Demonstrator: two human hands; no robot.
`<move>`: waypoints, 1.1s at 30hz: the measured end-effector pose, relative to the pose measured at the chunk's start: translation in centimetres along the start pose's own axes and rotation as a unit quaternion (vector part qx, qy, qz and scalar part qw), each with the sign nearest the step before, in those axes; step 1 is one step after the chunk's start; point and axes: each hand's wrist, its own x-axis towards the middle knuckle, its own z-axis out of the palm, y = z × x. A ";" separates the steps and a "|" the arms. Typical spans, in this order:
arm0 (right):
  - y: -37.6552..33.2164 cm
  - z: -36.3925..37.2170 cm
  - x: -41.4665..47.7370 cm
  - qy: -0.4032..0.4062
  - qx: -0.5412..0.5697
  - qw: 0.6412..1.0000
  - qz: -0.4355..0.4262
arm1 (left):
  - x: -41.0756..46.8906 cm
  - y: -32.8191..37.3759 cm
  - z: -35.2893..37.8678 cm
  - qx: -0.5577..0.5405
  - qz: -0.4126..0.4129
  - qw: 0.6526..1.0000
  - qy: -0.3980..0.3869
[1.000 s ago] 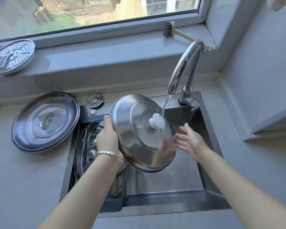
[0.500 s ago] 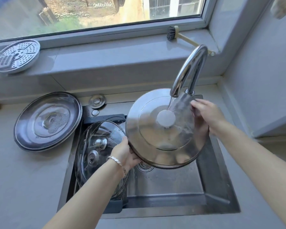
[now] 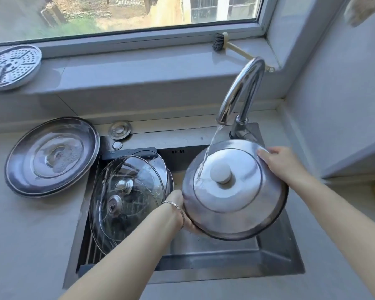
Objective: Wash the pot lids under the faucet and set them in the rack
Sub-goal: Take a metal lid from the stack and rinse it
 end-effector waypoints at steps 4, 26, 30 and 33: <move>4.7 3.1 -0.4 -0.077 0.089 0.978 0.172 | -1.4 1.7 0.1 -0.089 0.084 0.991 0.060; 5.1 6.7 -3.6 -0.293 0.333 0.838 0.318 | -4.1 1.9 -2.5 0.303 0.669 0.677 0.037; 4.6 7.5 -3.5 -0.182 0.434 0.837 0.278 | -3.5 2.9 -3.4 0.173 0.530 0.830 -0.004; 2.7 5.3 -3.4 -0.109 0.469 0.859 0.175 | -1.6 3.3 -4.2 0.113 0.461 0.880 0.022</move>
